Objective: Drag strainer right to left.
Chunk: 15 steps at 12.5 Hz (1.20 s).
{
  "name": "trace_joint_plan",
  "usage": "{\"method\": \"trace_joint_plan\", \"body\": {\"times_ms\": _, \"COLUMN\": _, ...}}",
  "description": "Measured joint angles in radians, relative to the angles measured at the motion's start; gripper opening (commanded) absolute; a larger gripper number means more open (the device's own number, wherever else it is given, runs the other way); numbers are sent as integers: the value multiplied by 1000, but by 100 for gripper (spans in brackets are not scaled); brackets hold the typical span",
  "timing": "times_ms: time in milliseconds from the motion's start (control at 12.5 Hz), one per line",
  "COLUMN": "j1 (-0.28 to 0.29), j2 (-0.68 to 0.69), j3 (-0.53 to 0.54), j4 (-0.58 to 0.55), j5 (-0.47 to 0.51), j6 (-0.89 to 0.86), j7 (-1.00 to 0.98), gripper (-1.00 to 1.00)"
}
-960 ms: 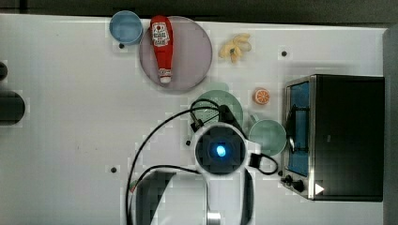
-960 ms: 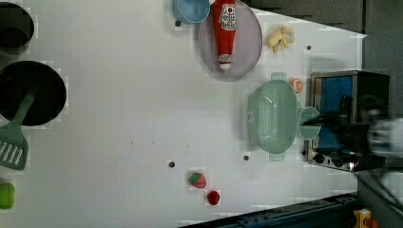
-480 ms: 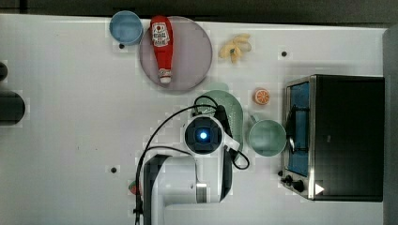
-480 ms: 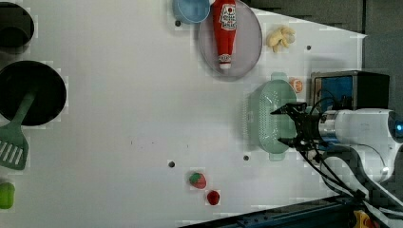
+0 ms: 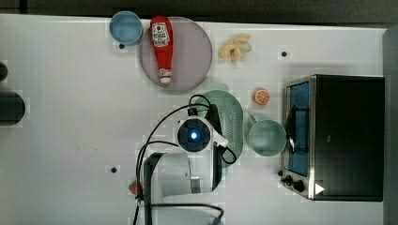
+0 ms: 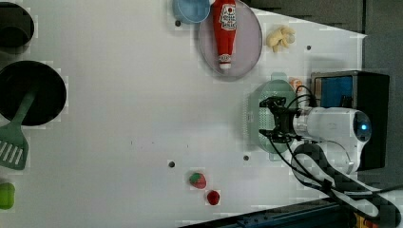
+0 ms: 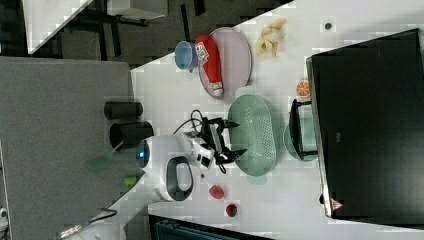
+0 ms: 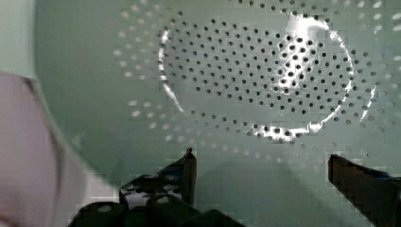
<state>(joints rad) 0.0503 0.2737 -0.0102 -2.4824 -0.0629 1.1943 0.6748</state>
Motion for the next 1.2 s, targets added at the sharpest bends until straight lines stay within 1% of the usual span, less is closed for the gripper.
{"method": "trace_joint_plan", "body": {"times_ms": 240, "j1": -14, "j2": 71, "j3": 2, "j4": 4, "j5": 16, "j6": 60, "j7": 7, "gripper": 100}}
{"method": "trace_joint_plan", "body": {"times_ms": 400, "j1": -12, "j2": 86, "j3": 7, "j4": 6, "j5": 15, "j6": 69, "j7": 56, "gripper": 100}}
{"method": "trace_joint_plan", "body": {"times_ms": 560, "j1": 11, "j2": 85, "j3": 15, "j4": 2, "j5": 9, "j6": 68, "j7": 118, "gripper": 100}}
{"method": "trace_joint_plan", "body": {"times_ms": 800, "j1": 47, "j2": 93, "j3": 42, "j4": 6, "j5": -3, "j6": 85, "j7": 128, "gripper": 100}}
{"method": "trace_joint_plan", "body": {"times_ms": 1040, "j1": 87, "j2": 90, "j3": 47, "j4": 2, "j5": 2, "j6": 86, "j7": 137, "gripper": 100}}
{"method": "trace_joint_plan", "body": {"times_ms": 1200, "j1": 117, "j2": 94, "j3": 35, "j4": 12, "j5": 0, "j6": 71, "j7": 181, "gripper": 100}}
